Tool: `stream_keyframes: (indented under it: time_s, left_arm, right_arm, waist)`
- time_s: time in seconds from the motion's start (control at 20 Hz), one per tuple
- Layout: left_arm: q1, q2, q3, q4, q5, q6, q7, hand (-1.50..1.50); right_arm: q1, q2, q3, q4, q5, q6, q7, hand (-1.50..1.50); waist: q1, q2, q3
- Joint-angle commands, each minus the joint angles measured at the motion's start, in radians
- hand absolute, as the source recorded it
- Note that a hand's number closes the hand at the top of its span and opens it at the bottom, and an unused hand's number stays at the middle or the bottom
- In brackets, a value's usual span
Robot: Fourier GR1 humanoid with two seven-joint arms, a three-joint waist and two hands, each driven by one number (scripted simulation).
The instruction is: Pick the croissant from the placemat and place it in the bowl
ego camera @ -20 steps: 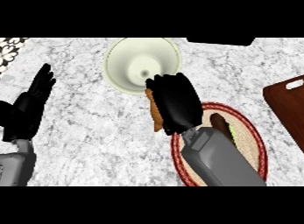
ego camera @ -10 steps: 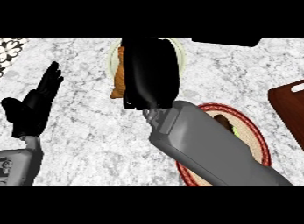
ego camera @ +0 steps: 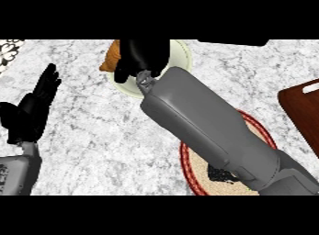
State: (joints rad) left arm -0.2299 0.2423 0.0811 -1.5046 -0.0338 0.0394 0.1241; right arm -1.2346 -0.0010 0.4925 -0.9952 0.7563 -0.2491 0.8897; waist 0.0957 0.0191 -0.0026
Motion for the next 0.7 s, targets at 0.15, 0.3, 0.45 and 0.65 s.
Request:
stream_keyframes:
  time_s: [0.15,0.3,0.45,0.65]
  left_arm:
    - [0.010,0.012,0.016,-0.045,0.012,-0.005,0.025,0.00]
    - [0.021,-0.008,-0.006,-0.052,-0.008,0.011,0.039,0.00]
    - [0.007,-0.001,0.009,-0.041,0.008,-0.003,0.025,0.00]
    - [-0.011,-0.004,0.008,-0.009,-0.006,0.007,0.013,0.00]
  right_arm:
    - [-0.102,0.001,-0.022,0.312,-0.129,-0.164,-0.176,1.50]
    - [-0.121,0.001,-0.043,0.411,-0.158,-0.204,-0.270,1.50]
    - [-0.121,0.001,-0.056,0.500,-0.181,-0.249,-0.354,1.50]
    - [-0.099,0.001,-0.085,0.603,-0.241,-0.052,-0.235,1.50]
  waist:
    - [-0.002,0.001,0.001]
    - [-0.006,0.002,0.001]
    - [0.002,0.007,0.001]
    - [-0.004,0.009,0.001]
